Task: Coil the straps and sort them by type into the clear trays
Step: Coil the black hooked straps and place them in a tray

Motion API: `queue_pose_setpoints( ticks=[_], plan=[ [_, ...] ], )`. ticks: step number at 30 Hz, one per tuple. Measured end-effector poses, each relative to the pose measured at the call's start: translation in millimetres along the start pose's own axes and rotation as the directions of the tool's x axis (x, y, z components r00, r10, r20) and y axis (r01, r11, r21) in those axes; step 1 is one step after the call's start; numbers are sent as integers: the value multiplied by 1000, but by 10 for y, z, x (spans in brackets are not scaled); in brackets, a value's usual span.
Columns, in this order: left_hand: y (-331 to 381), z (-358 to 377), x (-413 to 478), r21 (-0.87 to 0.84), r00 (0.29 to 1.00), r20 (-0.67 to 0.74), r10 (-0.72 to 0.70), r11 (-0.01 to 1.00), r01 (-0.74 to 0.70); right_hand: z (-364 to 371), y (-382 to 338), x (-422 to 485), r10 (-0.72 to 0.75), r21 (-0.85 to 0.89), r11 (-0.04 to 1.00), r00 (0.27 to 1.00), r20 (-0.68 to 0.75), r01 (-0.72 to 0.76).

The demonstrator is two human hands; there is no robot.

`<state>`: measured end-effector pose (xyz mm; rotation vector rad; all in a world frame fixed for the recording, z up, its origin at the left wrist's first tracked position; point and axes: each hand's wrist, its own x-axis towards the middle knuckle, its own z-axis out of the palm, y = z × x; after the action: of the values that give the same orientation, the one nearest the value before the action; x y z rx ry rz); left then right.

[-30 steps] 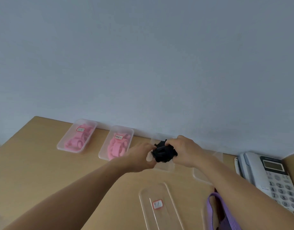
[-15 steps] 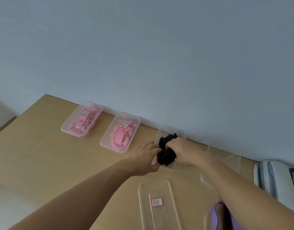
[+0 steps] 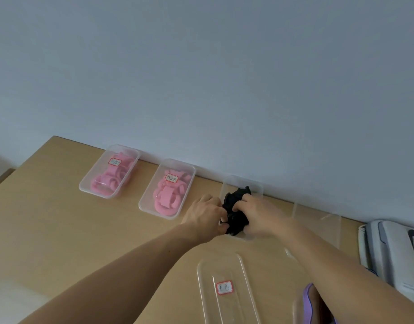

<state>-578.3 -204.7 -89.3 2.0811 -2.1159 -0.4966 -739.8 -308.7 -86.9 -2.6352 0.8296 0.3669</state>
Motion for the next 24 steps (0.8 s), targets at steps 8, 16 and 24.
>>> queue_pose_setpoints(
  ticks=[8,16,24],
  plan=[
    [27,33,64,49,1000,24,-3,999,2,114,1,-22,17,-1,1000,999,-44,-17],
    [-73,67,-15,5,993,113,29,1000,-30,198,-112,-203,72,-36,996,978,-195,-80],
    [-104,35,-71,54,960,271,74,994,-92,280,-347,-401,207,-40,975,961,-182,-218]
  ],
)
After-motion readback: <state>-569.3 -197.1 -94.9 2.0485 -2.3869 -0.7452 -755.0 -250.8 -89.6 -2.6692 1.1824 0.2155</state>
